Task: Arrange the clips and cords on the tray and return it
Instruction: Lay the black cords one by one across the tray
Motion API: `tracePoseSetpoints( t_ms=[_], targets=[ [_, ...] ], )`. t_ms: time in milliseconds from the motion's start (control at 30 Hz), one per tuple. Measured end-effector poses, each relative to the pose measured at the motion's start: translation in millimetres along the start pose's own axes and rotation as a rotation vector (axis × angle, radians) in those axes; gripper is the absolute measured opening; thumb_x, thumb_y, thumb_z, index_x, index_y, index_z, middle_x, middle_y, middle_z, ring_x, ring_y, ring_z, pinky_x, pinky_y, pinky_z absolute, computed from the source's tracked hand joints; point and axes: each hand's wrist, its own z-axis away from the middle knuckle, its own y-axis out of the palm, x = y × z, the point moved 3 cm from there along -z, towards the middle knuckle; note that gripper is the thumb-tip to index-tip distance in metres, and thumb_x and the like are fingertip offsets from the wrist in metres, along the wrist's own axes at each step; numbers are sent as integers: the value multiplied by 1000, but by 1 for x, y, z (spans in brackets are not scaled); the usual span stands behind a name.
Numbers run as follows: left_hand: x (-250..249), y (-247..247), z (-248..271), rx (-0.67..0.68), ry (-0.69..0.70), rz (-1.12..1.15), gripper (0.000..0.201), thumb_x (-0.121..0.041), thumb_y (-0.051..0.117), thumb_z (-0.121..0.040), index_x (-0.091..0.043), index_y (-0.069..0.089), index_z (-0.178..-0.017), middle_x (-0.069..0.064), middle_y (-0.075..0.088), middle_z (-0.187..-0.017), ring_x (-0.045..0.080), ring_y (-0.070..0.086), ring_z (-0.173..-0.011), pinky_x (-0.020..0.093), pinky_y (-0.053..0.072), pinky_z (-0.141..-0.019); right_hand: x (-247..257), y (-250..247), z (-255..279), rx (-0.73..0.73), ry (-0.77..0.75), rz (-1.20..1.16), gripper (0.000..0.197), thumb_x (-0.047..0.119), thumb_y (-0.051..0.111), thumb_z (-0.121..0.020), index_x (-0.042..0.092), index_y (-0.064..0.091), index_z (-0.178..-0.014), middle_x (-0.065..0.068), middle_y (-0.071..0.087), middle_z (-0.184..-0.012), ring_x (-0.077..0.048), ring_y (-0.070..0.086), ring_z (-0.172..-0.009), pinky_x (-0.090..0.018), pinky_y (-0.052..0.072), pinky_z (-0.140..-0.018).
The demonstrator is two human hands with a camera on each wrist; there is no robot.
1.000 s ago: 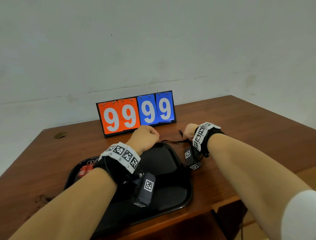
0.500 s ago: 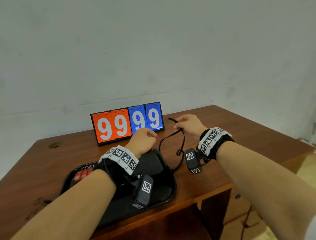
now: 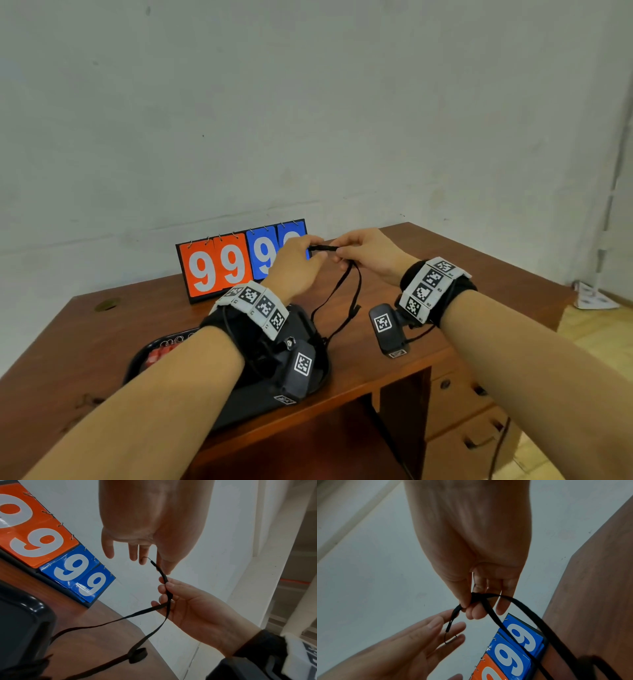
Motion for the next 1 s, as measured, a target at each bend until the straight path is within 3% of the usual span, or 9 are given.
tracePoseSetpoints(
  t_ms=[233, 333, 433, 600, 700, 800, 900, 1000],
  targets=[
    [-17, 2, 13, -52, -54, 125, 10, -19, 60, -95, -19, 70, -98, 2, 70, -93, 20, 68, -93, 41, 56, -91, 14, -4, 33, 18, -10, 12, 17, 5, 63, -89, 10, 71, -104, -13, 74, -91, -15, 66, -71, -30, 56, -81],
    [-26, -2, 21, -60, -34, 157, 9, -16, 64, -93, -19, 73, -92, 0, 71, -89, 19, 69, -88, 37, 58, -88, 20, -2, 45, 33, -11, 18, 19, 11, 68, -87, 14, 71, -105, -10, 75, -98, -19, 71, -83, -35, 56, -91],
    [-35, -10, 30, -59, -12, 157, 9, -13, 66, -90, -18, 74, -91, -1, 73, -88, 17, 71, -85, 34, 58, -85, 31, 7, 57, 92, -13, -73, 27, 9, 67, -87, 10, 66, -114, -12, 73, -105, -26, 71, -96, -36, 53, -96],
    [-43, -37, 46, -133, 29, 150, 11, -8, 67, -87, -17, 70, -82, 1, 71, -77, 18, 70, -71, 27, 55, -65, 50, 21, 73, 95, -31, -104, 28, 7, 62, -90, 8, 63, -119, -22, 70, -95, -25, 64, -76, -37, 55, -81],
    [-40, -59, 60, -206, 5, 186, 9, -5, 65, -89, -12, 68, -85, 5, 69, -77, 17, 67, -63, 18, 47, -51, 57, 31, 83, 74, -25, -81, 24, 5, 61, -91, 4, 65, -115, -13, 65, -83, -16, 54, -63, -25, 52, -63],
    [-29, -82, 78, -264, -26, 165, 5, -6, 64, -91, -9, 67, -91, 3, 67, -77, 14, 66, -59, 18, 51, -52, 59, 39, 89, 65, -20, -86, 22, 3, 61, -91, 3, 65, -113, -6, 63, -74, -12, 48, -55, -20, 45, -52],
    [-11, -106, 96, -307, -46, 117, 7, -7, 63, -92, -12, 66, -89, 3, 68, -78, 14, 65, -62, 16, 48, -51, 60, 48, 93, 73, -18, -63, 20, 7, 63, -90, 9, 67, -110, -5, 65, -76, -11, 47, -54, -22, 39, -51],
    [7, -129, 115, -344, -98, 69, 5, -8, 63, -92, -11, 67, -91, 3, 69, -81, 14, 65, -64, 17, 46, -52, 64, 58, 101, 87, -15, -64, 24, 7, 63, -90, 8, 66, -113, -5, 65, -77, -10, 47, -54, -21, 39, -49]
  ],
)
